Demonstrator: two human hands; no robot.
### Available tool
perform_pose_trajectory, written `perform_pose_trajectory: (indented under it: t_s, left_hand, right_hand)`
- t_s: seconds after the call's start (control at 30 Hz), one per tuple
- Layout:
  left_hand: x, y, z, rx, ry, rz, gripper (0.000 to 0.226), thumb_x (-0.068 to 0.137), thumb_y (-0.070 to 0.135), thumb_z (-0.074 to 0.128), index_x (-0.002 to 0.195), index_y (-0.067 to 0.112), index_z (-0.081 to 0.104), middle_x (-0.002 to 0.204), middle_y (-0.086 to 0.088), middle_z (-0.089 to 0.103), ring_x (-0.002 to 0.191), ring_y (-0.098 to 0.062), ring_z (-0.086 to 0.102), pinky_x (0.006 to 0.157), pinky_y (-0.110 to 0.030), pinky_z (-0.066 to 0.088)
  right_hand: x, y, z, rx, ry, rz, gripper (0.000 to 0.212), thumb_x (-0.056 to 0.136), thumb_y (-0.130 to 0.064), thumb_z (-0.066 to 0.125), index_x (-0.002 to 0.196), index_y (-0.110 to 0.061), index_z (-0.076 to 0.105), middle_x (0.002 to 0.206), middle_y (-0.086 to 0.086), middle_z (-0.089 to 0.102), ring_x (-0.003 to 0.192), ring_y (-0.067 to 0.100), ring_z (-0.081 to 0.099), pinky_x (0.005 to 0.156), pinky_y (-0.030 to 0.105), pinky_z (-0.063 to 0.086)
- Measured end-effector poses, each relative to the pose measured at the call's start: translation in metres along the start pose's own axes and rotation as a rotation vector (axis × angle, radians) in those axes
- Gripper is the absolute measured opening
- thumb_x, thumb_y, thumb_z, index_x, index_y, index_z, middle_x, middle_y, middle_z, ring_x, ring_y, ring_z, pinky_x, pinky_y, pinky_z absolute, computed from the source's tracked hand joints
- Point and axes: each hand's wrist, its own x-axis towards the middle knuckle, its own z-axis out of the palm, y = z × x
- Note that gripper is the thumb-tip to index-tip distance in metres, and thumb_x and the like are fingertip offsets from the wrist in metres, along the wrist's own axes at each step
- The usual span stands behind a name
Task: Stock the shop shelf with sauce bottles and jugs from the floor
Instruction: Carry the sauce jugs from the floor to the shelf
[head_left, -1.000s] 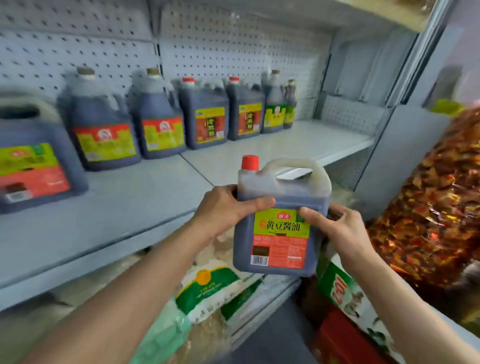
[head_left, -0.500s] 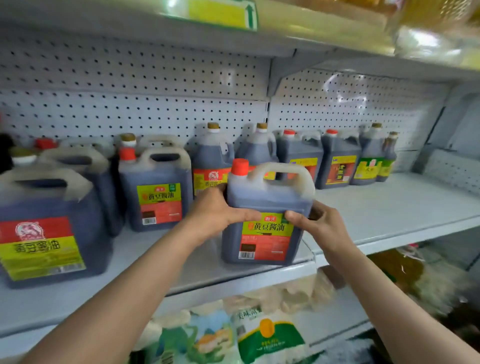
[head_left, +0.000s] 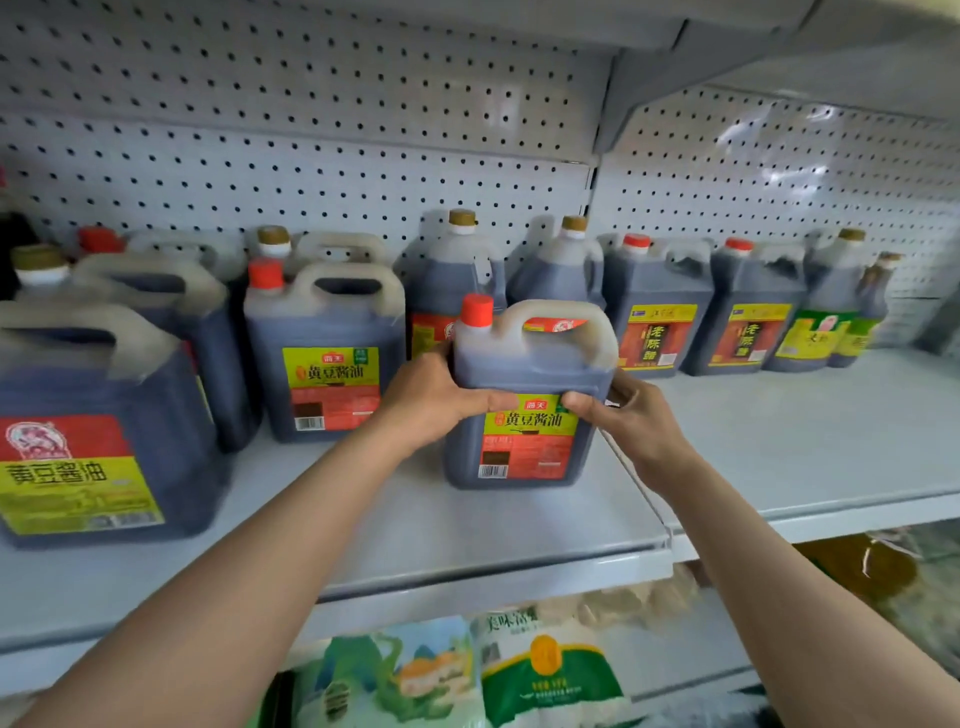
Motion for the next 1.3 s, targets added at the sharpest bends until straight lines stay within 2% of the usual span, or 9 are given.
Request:
perform_pose_trajectory:
  t_s: [0.23,0.4,0.53,0.6,0.67,0.83,0.97,1.13,1.3]
  left_hand:
    - [0.021,0.009,0.017,-0.069,0.002,-0.010,0.066,0.065,0.040,0.091,0.122,0.027,0.060,0.109,0.012,0.066,0.098,-0.008,0.062,0.075,-0.021,0.045]
    - [0.017,0.006,0.021,-0.030,0.030,-0.020,0.072,0.068,0.046,0.088,0.130,0.025,0.059,0.119,0.009,0.067,0.108,-0.012,0.063,0.083,-0.024,0.046]
    - [0.009,-0.005,0.022,0.031,0.101,-0.051,0.077,0.072,0.045,0.085,0.136,0.018,0.054,0.134,0.001,0.062,0.121,-0.018,0.059,0.094,-0.030,0.047]
    - [0.004,-0.014,0.015,-0.038,0.157,-0.078,0.082,0.072,0.040,0.086,0.140,0.014,0.049,0.138,-0.003,0.059,0.126,-0.020,0.056,0.104,-0.038,0.047]
    - [-0.001,-0.024,0.004,-0.130,0.234,-0.095,0.080,0.073,0.033,0.087,0.139,0.011,0.049,0.132,-0.003,0.060,0.123,-0.019,0.058,0.105,-0.038,0.047]
    - [-0.022,-0.047,-0.036,-0.042,0.614,-0.034,0.054,0.073,0.033,0.087,0.112,0.010,0.057,0.095,-0.001,0.069,0.081,-0.014,0.064,0.073,-0.018,0.049]
    - [-0.028,-0.071,-0.066,0.086,0.873,0.030,0.067,0.068,0.035,0.089,0.116,0.002,0.055,0.105,-0.012,0.058,0.103,-0.034,0.057,0.093,-0.046,0.045]
    - [-0.021,-0.085,-0.074,0.118,0.735,-0.076,0.104,0.071,0.047,0.083,0.149,0.000,0.031,0.146,-0.022,0.043,0.134,-0.037,0.041,0.108,-0.043,0.032]
    - [-0.006,-0.098,-0.081,0.021,0.611,-0.156,0.107,0.076,0.058,0.074,0.150,-0.001,0.026,0.144,-0.024,0.049,0.130,-0.039,0.050,0.101,-0.048,0.043]
  right_hand:
    - [0.024,0.003,-0.014,-0.059,-0.037,0.018,0.035,0.079,-0.021,0.081,0.111,-0.015,0.069,0.102,-0.004,0.074,0.088,-0.006,0.068,0.071,0.011,0.051]
    - [0.034,-0.017,-0.018,-0.112,-0.014,-0.066,0.043,0.077,-0.022,0.085,0.116,-0.018,0.067,0.107,-0.007,0.074,0.095,0.000,0.069,0.079,0.019,0.054]
    - [0.046,-0.041,-0.003,-0.354,0.146,-0.256,0.084,0.069,-0.059,0.082,0.140,-0.022,0.054,0.133,-0.004,0.062,0.125,0.013,0.056,0.102,0.033,0.048]
    - [0.044,-0.053,0.013,-0.387,0.147,-0.332,0.083,0.072,-0.054,0.082,0.143,-0.023,0.051,0.141,-0.004,0.053,0.138,0.013,0.039,0.110,0.025,0.035]
    - [0.041,-0.063,0.033,-0.404,0.138,-0.402,0.078,0.074,-0.048,0.083,0.142,-0.026,0.052,0.142,-0.003,0.050,0.132,0.001,0.033,0.104,0.011,0.031]
    - [0.046,-0.078,0.091,-0.456,0.070,-0.484,0.079,0.072,-0.042,0.087,0.141,-0.023,0.053,0.140,0.003,0.050,0.134,0.015,0.042,0.105,0.019,0.035]
    - [0.065,-0.085,0.132,-0.663,0.062,-0.546,0.085,0.070,-0.051,0.085,0.142,-0.020,0.053,0.140,0.004,0.057,0.136,0.025,0.042,0.109,0.038,0.037]
    - [0.082,-0.097,0.157,-1.073,0.072,-0.561,0.084,0.074,-0.061,0.076,0.143,-0.022,0.049,0.142,0.003,0.056,0.137,0.027,0.042,0.103,0.040,0.036]
    - [0.089,-0.104,0.190,-0.905,-0.187,-0.406,0.091,0.076,-0.044,0.083,0.151,-0.019,0.038,0.150,0.009,0.046,0.141,0.027,0.036,0.109,0.036,0.035]
